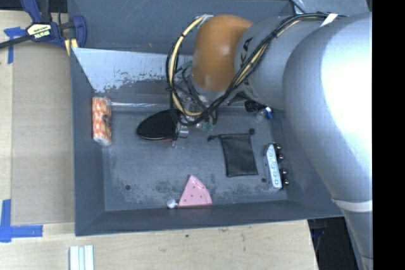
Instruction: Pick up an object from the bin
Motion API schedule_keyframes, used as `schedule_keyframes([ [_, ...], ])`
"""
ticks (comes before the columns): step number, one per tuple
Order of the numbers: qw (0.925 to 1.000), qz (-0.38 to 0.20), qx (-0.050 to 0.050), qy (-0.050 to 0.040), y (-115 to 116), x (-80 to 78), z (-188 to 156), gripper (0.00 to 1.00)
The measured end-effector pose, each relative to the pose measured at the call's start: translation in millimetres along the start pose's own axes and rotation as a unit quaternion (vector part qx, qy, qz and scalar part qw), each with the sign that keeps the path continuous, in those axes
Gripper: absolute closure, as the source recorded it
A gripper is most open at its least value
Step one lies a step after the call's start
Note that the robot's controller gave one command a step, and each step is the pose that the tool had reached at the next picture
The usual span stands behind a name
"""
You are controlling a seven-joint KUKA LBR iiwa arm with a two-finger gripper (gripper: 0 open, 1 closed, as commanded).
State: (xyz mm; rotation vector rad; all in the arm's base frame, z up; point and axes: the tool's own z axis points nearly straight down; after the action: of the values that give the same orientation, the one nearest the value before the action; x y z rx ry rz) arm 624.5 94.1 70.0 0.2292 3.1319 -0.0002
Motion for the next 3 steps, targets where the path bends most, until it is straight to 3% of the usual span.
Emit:
schedule_keyframes([
  [1,0.9975,-0.071,0.002,-0.0010,29,3.2,0,0.00],
  [2,0.9983,-0.057,-0.001,-0.0010,54,28.8,-1,0.00],
  [3,0.9963,-0.086,0.001,-0.0022,54,27.5,0,1.00],
])
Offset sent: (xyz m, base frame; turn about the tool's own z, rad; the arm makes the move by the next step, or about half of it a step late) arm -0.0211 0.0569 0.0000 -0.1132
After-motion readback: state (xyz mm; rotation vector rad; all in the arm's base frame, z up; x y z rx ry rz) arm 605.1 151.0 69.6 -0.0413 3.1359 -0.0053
